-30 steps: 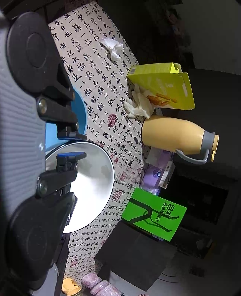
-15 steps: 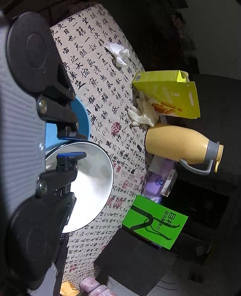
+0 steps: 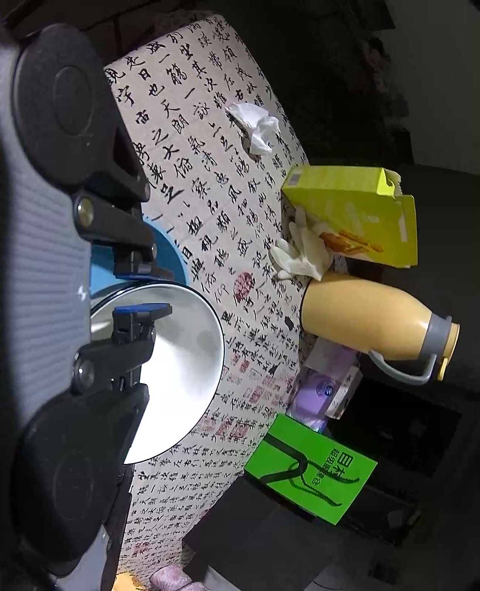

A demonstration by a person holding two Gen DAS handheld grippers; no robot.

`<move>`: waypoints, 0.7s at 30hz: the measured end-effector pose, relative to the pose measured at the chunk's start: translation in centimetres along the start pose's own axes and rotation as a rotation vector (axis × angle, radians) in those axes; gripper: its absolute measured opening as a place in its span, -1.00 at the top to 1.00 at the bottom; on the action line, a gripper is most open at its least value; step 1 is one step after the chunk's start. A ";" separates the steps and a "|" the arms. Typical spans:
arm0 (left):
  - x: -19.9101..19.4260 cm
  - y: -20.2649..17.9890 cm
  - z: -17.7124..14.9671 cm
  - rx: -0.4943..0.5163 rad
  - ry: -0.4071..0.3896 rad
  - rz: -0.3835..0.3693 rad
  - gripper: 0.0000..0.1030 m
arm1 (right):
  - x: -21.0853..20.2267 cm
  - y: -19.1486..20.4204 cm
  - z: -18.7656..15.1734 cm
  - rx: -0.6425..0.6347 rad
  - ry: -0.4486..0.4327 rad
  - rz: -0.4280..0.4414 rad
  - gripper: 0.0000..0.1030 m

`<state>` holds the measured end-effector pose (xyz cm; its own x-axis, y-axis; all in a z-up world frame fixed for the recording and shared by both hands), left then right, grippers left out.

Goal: Organize plates and bowls
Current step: 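Lower both held white bowls into the blue bowl with both grippers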

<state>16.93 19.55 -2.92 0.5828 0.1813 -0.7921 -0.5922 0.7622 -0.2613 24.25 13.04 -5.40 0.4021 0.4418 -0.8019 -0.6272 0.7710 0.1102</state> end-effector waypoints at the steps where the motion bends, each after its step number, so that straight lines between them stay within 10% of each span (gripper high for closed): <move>1: 0.1 0.2 0.0 -0.003 0.004 0.002 0.78 | 0.2 0.2 0.0 -0.002 0.005 0.001 0.73; 21: 2.8 2.6 -0.6 -0.021 0.069 0.024 0.78 | 4.0 1.9 -0.6 -0.007 0.093 0.011 0.73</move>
<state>16.73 21.69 -6.14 0.5287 0.1557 -0.8344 -0.6177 0.7448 -0.2525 24.32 16.00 -8.74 0.3313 0.4057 -0.8519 -0.6362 0.7628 0.1158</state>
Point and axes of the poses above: each gripper's, at about its wrist camera, not at the fingertips, and x roughly the way its jaws point, y to its left, z to its top, the point moved 2 cm from there along x, roughly the way its jaws point, and after that the axes turned 11 degrees about y, right-handed, at the moved point
